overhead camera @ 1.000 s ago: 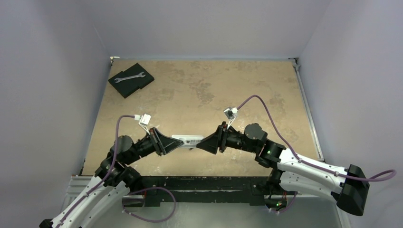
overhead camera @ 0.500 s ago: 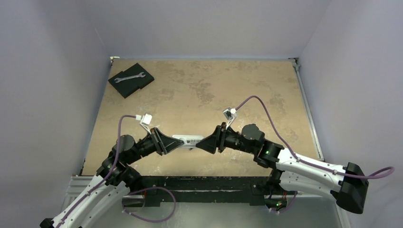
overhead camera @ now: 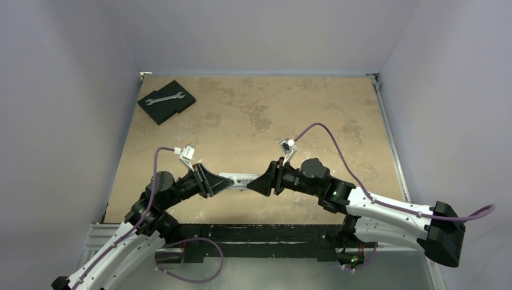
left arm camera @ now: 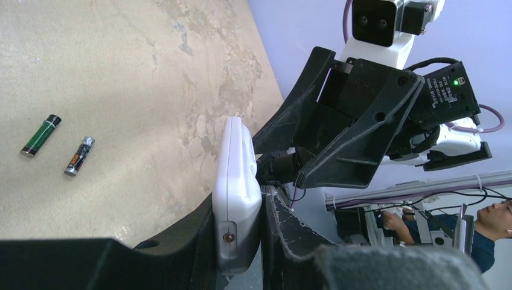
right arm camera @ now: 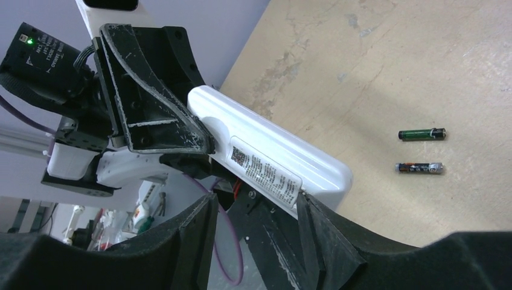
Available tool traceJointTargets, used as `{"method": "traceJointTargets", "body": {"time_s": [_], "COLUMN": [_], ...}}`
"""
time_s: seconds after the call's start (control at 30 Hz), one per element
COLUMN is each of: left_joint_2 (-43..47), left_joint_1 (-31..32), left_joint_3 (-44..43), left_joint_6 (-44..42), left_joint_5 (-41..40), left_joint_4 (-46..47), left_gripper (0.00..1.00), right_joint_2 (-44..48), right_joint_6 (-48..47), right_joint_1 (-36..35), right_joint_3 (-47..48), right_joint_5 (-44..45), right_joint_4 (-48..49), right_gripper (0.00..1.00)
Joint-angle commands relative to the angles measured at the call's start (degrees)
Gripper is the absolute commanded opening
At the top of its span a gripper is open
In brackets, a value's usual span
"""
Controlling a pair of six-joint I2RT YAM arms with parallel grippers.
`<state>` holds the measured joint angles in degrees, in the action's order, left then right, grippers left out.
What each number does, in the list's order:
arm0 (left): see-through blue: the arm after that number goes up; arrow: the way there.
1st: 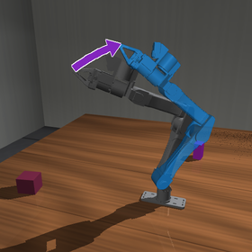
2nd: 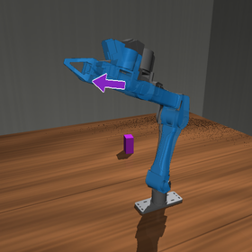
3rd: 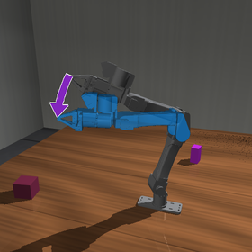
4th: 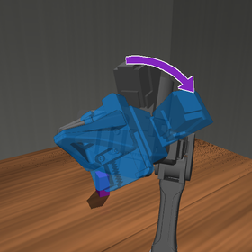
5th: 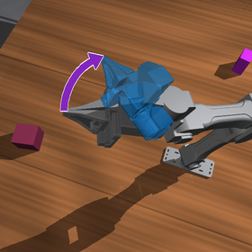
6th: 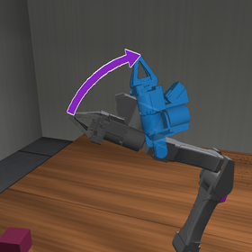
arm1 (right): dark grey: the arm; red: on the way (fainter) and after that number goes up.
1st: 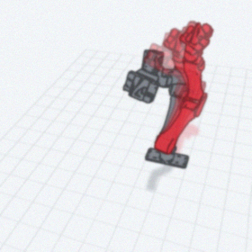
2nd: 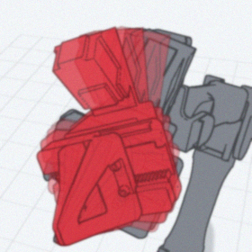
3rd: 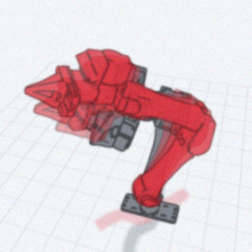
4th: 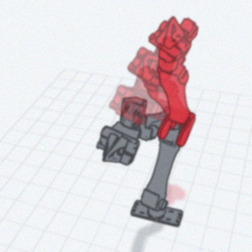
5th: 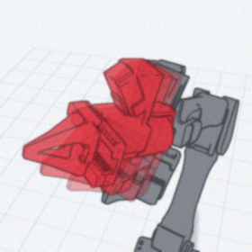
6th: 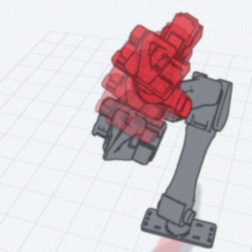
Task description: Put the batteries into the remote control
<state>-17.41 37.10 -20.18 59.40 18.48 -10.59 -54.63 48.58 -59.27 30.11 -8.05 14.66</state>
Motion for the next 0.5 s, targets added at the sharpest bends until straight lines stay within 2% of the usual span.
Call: {"method": "traceJointTargets", "body": {"time_s": [0.0, 0.47], "left_joint_2": [0.06, -0.61], "left_joint_1": [0.13, 0.15], "left_joint_3": [-0.67, -0.14], "left_joint_6": [2.50, 3.42], "left_joint_5": [4.23, 5.07], "left_joint_4": [9.69, 12.26], "left_gripper": [0.00, 0.00], "right_joint_2": [-0.99, -0.74], "right_joint_6": [-0.70, 0.76], "right_joint_1": [-0.59, -0.68], "right_joint_3": [1.74, -0.63], "right_joint_5": [0.15, -3.72], "right_joint_4": [1.93, 9.76], "right_gripper": [0.58, 0.59]}}
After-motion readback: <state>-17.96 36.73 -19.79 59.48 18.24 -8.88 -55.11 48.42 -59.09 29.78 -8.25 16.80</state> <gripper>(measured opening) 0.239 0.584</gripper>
